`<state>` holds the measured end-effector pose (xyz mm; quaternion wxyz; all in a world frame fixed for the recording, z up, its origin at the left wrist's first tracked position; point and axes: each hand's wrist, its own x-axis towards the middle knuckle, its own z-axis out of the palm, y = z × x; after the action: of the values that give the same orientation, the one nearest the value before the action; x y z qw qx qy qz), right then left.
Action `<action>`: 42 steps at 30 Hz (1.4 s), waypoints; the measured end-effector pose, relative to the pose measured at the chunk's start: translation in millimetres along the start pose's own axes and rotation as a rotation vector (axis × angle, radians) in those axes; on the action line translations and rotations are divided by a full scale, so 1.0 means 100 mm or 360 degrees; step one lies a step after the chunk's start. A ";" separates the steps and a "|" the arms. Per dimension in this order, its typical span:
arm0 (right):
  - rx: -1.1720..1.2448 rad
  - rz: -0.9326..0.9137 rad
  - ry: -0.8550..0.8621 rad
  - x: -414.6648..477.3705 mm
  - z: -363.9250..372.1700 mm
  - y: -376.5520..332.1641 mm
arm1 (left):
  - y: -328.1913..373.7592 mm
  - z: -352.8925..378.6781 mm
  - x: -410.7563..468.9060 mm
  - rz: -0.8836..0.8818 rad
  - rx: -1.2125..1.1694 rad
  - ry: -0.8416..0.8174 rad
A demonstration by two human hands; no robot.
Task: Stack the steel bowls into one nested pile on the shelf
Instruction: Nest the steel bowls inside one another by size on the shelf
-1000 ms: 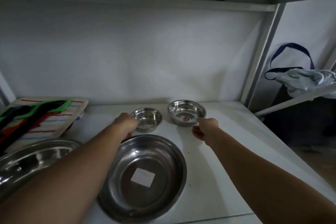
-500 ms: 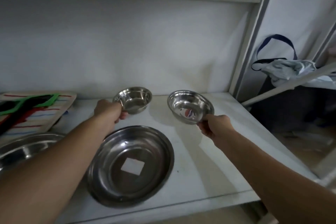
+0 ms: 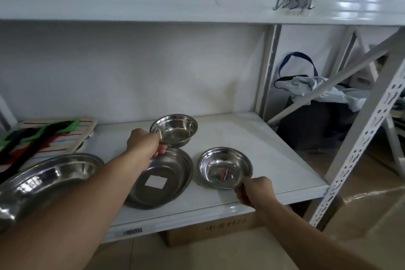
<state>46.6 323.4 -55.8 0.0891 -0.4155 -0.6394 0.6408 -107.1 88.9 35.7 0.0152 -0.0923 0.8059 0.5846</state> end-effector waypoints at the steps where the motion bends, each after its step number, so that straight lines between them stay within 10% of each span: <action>1: 0.0003 -0.0022 0.0030 -0.02 -0.02 0.00 | 0.03 0.04 -0.06 0.0021 0.0002 -0.0015; 13: 0.0187 -0.0055 -0.0086 -0.10 -0.71 0.05 | 0.49 2.17 -1.07 0.0027 -0.0016 -0.0652; 25: 0.0276 -0.0030 -0.0117 0.06 -1.04 0.18 | 0.23 2.87 -1.26 -0.0060 0.0415 -0.0671; 34: 0.0234 -0.0051 -0.0098 -0.01 -1.12 0.22 | 0.22 2.62 -1.40 -0.0115 0.0415 -0.0765; 42: 0.0104 -0.0112 -0.0194 -0.42 -0.59 0.12 | -0.27 0.86 -1.47 0.0054 0.0419 -0.0954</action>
<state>116.6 338.3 -39.8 0.0862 -0.3499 -0.6365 0.6820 34.4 180.9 2.8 0.2537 0.1002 0.8356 0.4768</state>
